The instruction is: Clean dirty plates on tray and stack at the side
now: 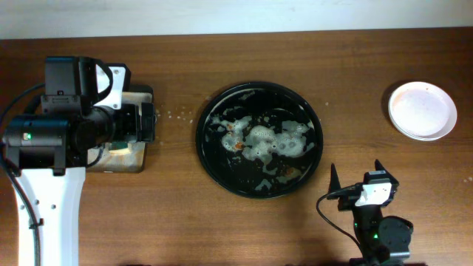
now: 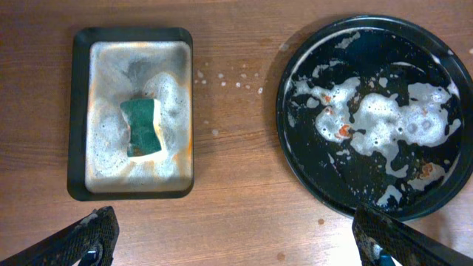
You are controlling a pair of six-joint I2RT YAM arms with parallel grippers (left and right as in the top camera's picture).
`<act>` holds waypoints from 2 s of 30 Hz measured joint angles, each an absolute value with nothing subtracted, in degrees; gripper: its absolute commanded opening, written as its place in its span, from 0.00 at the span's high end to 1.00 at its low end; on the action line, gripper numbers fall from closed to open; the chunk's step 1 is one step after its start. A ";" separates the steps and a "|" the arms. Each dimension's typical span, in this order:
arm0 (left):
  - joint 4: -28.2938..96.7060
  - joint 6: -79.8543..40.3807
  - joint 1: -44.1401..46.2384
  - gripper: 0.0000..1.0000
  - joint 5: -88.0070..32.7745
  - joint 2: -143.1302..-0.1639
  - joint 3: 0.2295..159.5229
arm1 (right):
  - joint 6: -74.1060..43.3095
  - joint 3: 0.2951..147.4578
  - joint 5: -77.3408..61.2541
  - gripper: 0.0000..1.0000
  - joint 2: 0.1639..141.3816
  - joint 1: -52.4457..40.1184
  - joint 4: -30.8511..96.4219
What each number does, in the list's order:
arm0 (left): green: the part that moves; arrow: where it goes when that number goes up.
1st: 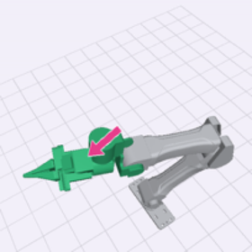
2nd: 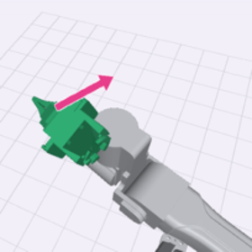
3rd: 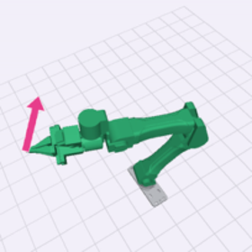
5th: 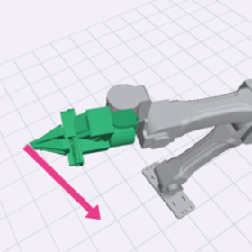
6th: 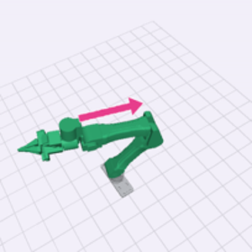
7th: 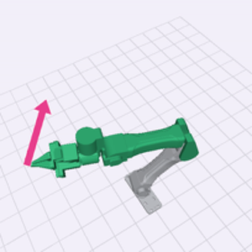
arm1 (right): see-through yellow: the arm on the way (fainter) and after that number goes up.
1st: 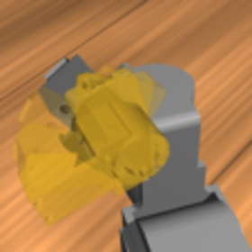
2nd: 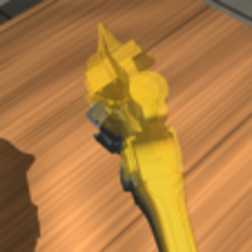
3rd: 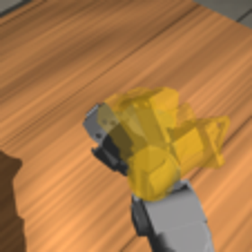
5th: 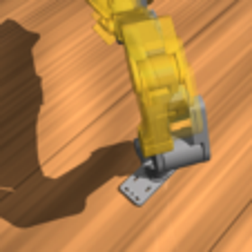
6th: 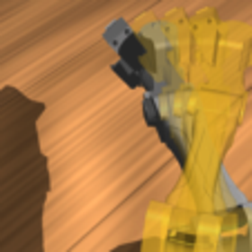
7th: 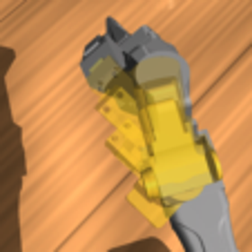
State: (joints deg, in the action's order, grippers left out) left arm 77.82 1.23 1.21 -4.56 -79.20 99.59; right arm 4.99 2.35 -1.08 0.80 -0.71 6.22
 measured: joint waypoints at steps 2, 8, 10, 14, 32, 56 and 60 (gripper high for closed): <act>77.80 1.23 1.21 0.01 -4.56 -79.20 99.59 | 4.97 0.97 -1.10 0.01 0.80 -0.71 4.73; 77.82 1.23 1.21 0.01 -4.54 -79.20 99.59 | 5.02 0.89 -1.10 0.01 0.80 -0.71 4.47; 77.82 1.23 1.21 0.01 -4.56 -79.20 99.59 | 4.99 0.89 -1.10 0.01 0.80 -0.71 4.45; 77.82 1.23 1.23 0.01 -4.56 -79.20 99.59 | 4.97 0.89 -1.10 0.01 0.80 -0.71 4.45; 74.63 1.23 1.50 0.01 1.89 -74.28 97.65 | 4.97 0.86 -1.10 0.01 0.80 -0.71 4.40; 29.58 5.19 -3.36 0.01 6.68 -9.80 32.62 | 4.99 0.84 -1.10 0.01 0.69 -0.71 4.36; 26.37 5.21 -3.36 0.01 6.35 -6.63 26.37 | 4.99 0.84 -1.10 0.01 0.69 -0.71 4.36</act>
